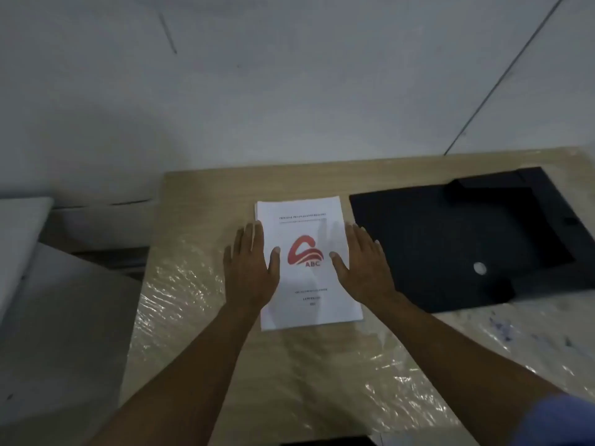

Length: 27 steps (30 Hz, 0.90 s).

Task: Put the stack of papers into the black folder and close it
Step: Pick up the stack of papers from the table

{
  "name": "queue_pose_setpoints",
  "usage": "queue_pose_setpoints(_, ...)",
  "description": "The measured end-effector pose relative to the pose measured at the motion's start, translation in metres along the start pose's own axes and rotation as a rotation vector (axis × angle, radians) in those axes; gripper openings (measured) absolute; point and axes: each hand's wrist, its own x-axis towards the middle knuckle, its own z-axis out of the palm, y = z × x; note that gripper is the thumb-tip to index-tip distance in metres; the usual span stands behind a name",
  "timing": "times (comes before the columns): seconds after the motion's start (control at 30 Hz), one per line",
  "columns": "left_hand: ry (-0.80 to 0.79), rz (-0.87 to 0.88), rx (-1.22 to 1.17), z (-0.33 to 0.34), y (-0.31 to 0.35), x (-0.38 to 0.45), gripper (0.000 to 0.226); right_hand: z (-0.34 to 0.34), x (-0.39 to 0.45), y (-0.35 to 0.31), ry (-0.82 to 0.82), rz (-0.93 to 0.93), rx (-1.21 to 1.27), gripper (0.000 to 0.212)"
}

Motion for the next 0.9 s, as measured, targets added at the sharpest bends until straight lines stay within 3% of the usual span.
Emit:
queue_pose_setpoints(0.4,-0.185,-0.222,-0.103,0.038,0.001,-0.021,0.07,0.042,-0.017,-0.002,-0.049,0.189,0.062,0.073)
queue_pose_setpoints(0.57,-0.125,-0.319,-0.18,0.042,0.01,-0.02,0.065,0.04,-0.011,-0.014,0.023,0.345,0.134,0.072)
queue_pose_setpoints(0.63,-0.065,-0.423,-0.311,0.042,0.015,-0.017,0.062,0.037,-0.003,-0.017,0.009,0.432,0.261,0.064)
queue_pose_setpoints(0.77,-0.028,-0.572,-0.464,0.041,0.016,-0.009,0.062,0.029,0.012,-0.017,0.015,0.554,0.515,0.026)
queue_pose_setpoints(0.9,-0.006,-0.591,-0.529,0.04,0.011,-0.01,0.058,0.025,0.009,-0.017,0.055,0.561,0.654,0.033)
